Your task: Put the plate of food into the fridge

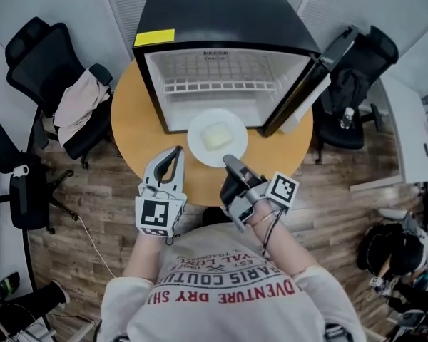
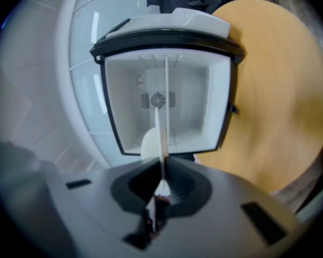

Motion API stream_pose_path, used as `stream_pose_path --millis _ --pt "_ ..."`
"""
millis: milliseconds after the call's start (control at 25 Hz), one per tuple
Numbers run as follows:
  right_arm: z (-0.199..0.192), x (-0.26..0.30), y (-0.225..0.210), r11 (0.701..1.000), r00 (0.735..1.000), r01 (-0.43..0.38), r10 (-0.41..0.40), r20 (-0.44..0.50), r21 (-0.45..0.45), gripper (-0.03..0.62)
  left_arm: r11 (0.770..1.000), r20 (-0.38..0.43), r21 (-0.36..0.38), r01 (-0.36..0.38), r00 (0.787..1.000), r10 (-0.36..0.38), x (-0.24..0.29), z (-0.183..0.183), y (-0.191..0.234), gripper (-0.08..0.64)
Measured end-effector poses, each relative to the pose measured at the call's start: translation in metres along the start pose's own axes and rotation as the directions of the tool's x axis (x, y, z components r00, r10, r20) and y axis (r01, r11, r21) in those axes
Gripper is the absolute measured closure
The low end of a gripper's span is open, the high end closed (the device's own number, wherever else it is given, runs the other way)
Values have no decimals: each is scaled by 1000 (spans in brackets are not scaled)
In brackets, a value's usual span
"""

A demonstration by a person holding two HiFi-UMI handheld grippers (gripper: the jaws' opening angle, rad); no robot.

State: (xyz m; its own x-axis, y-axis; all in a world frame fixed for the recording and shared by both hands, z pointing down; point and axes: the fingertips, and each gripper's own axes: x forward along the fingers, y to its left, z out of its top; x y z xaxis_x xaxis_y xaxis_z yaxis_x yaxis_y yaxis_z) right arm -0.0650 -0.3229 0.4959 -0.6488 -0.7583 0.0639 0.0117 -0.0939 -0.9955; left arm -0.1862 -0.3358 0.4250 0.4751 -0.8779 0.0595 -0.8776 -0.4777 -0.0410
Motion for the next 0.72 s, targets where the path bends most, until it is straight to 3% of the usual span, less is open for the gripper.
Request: stream_pose_path --millis 720 --pt "98 83 18 1000 1000 8 -8 13 -8 554 999 6 -5 -47 999 47 105 9 47 530"
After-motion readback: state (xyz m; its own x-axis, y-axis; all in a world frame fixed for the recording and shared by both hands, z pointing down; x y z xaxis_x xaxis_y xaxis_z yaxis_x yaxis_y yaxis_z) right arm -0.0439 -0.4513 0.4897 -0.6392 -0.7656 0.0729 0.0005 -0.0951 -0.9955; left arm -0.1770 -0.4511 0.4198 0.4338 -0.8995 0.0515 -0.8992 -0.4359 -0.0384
